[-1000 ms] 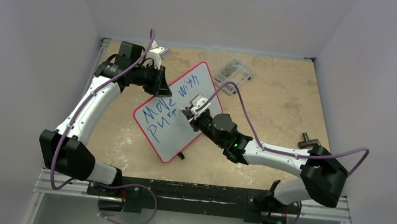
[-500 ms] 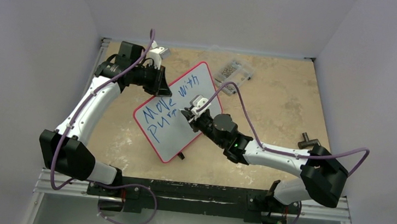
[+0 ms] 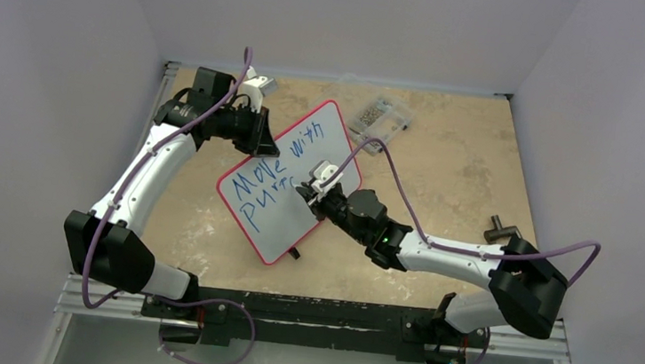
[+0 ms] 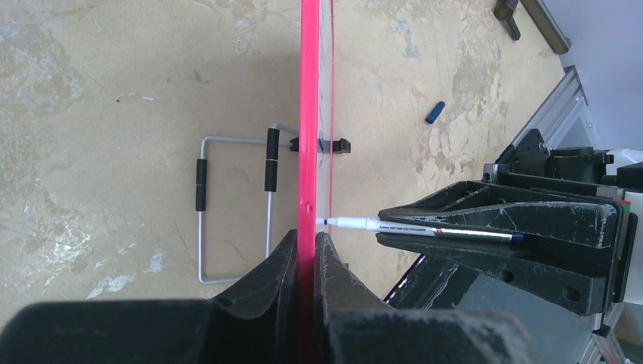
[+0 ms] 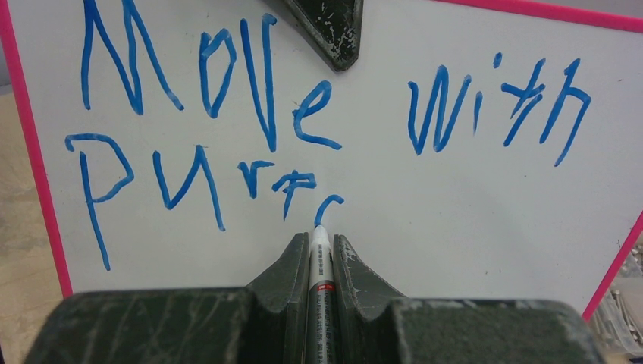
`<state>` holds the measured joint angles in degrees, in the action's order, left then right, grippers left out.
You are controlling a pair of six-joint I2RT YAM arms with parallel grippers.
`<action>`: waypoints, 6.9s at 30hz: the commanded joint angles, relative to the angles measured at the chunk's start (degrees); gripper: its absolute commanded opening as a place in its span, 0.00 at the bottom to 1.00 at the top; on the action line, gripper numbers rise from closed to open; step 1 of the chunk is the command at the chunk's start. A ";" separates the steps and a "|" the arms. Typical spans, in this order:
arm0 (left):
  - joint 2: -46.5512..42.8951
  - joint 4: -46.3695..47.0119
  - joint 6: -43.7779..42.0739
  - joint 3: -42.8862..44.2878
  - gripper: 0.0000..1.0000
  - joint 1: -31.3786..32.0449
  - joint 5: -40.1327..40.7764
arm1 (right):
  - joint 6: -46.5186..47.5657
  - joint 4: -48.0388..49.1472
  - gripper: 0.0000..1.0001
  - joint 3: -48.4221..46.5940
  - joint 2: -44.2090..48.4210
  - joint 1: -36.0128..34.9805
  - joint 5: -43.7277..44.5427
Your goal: Write a sentence on the whiteboard
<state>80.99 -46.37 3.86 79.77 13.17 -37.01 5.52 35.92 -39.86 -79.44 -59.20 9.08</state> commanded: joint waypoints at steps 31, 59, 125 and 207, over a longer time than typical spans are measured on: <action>-1.46 2.27 -0.87 0.32 0.00 0.01 1.55 | 1.97 -5.72 0.00 -5.73 3.46 1.03 7.09; -1.75 2.27 -0.87 0.13 0.00 0.01 1.60 | 1.94 -3.96 0.00 -8.72 -1.01 2.42 4.26; -2.14 2.22 -0.87 0.04 0.00 0.06 1.77 | 1.32 -5.60 0.00 -2.53 3.88 3.09 -6.89; -2.20 2.34 -0.72 -0.05 0.00 0.01 2.13 | -2.53 -0.37 0.00 1.36 1.57 6.89 -3.01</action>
<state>80.29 -46.35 4.93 79.33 13.17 -36.03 4.62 34.52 -39.72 -79.22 -52.23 7.68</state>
